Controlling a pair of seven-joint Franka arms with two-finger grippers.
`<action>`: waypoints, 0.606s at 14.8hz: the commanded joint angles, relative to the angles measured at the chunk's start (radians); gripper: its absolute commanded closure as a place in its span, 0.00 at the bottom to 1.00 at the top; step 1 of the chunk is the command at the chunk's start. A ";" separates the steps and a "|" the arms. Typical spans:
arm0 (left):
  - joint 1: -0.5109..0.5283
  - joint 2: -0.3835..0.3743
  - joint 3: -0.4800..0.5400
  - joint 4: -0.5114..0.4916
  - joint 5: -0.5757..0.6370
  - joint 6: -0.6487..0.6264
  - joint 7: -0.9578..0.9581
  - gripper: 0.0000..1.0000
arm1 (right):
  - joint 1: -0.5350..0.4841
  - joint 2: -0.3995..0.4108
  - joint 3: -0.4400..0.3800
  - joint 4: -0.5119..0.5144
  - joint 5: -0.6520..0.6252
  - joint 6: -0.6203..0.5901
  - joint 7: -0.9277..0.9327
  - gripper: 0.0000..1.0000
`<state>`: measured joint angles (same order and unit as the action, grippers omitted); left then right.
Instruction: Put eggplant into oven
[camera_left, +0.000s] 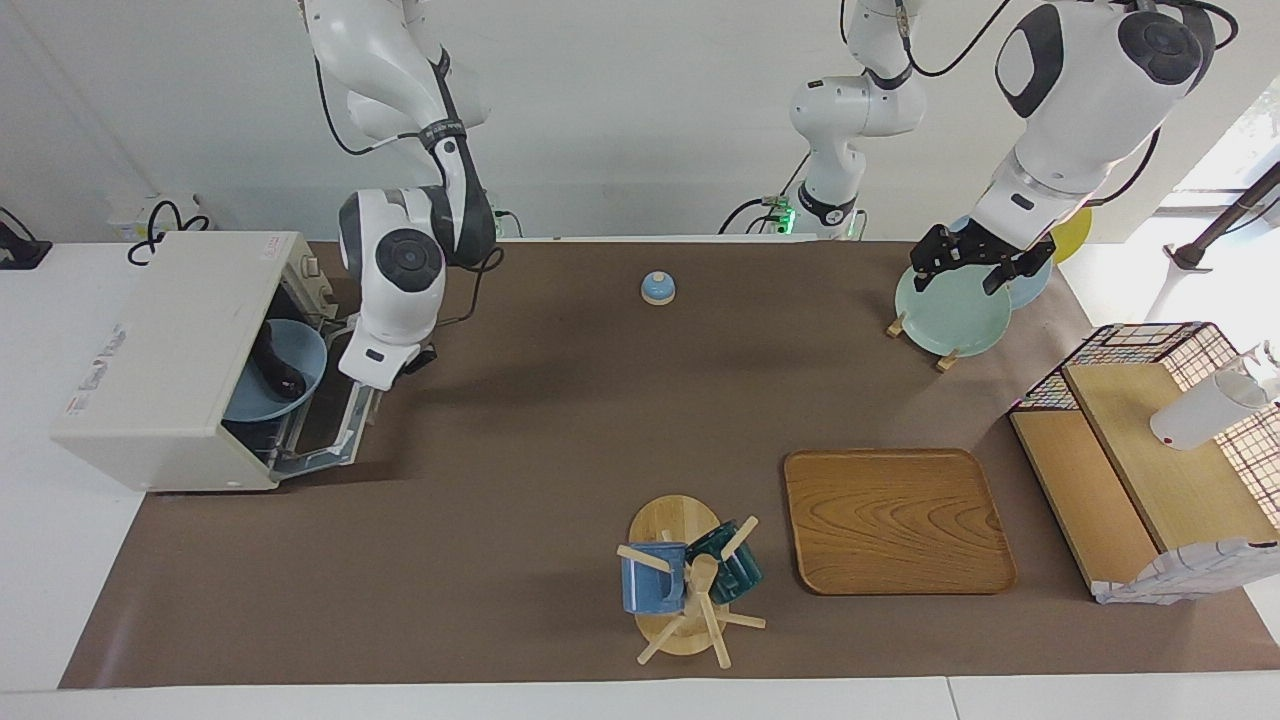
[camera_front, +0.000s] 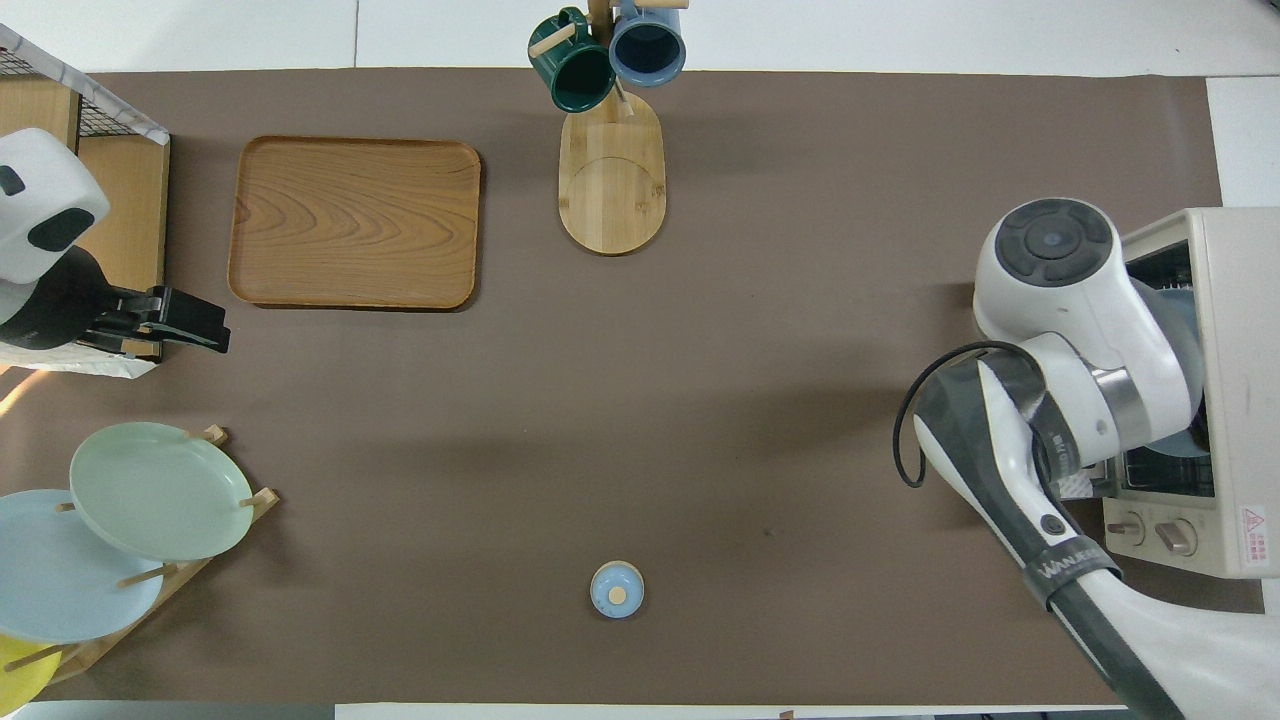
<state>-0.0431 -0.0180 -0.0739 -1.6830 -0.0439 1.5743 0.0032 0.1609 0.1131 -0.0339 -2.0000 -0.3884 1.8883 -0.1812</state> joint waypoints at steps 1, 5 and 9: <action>0.008 -0.023 -0.001 -0.021 -0.010 0.010 -0.005 0.00 | -0.063 -0.029 -0.011 0.015 -0.032 -0.011 -0.079 1.00; 0.008 -0.023 -0.001 -0.021 -0.010 0.010 -0.005 0.00 | -0.145 -0.039 -0.012 0.015 -0.032 -0.009 -0.170 1.00; 0.008 -0.023 -0.001 -0.021 -0.010 0.010 -0.005 0.00 | -0.169 -0.055 -0.012 0.014 -0.029 -0.020 -0.178 1.00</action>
<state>-0.0431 -0.0180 -0.0739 -1.6830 -0.0439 1.5743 0.0032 0.0233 0.0258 -0.0405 -1.9701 -0.3958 1.8451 -0.3392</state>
